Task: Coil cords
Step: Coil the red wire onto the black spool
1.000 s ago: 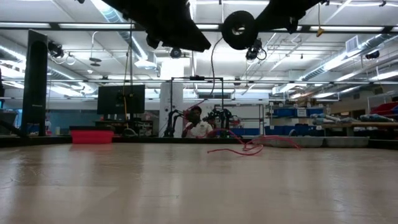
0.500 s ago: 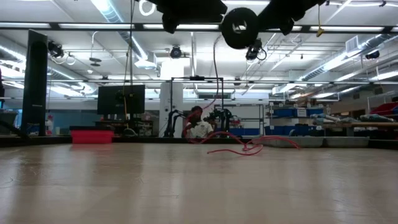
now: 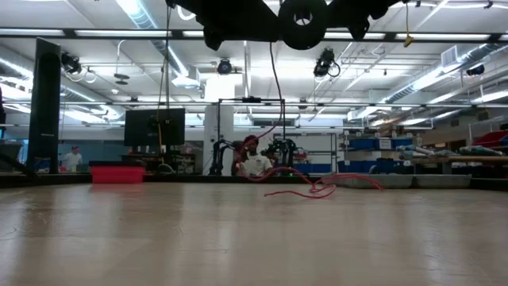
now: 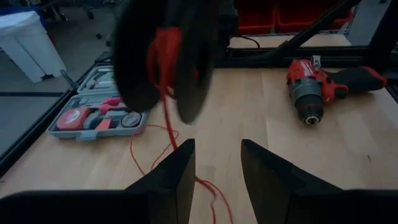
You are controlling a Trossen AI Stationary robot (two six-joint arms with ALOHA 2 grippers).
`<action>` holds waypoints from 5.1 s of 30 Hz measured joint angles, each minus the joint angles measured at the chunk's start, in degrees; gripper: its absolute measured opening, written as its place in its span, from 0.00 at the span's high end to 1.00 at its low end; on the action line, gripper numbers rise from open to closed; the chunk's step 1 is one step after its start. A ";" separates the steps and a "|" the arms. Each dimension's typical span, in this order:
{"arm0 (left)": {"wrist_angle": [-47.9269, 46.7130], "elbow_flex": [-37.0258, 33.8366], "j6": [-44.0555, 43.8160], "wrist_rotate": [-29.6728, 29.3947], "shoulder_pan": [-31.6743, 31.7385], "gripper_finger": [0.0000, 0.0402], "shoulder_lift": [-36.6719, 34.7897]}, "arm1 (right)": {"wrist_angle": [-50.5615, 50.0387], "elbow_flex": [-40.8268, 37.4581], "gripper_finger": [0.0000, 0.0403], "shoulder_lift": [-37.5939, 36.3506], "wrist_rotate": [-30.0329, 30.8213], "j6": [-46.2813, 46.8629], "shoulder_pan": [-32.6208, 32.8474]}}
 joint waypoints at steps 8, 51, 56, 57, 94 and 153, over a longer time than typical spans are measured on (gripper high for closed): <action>2.17 0.00 0.14 -0.15 0.82 0.67 0.00 | 0.61 0.00 1.00 0.52 -1.80 -0.16 0.02; 7.39 0.04 3.28 -0.24 1.15 0.99 -0.58 | -9.66 -2.20 0.70 -10.87 4.60 4.70 4.72; 7.77 0.04 4.99 5.36 2.12 0.99 -2.06 | 7.16 -14.49 0.71 -7.22 4.81 4.54 5.46; 7.75 0.04 4.99 5.45 2.33 0.99 -2.46 | 12.46 -17.04 0.71 -6.22 4.79 4.48 5.51; 20.25 0.02 7.68 7.58 6.40 0.98 -3.91 | 43.26 -15.47 0.92 15.61 1.40 -4.65 1.55; -4.08 0.07 -7.79 18.25 5.27 0.98 -6.45 | 1.92 6.57 1.00 0.77 0.35 -25.38 3.66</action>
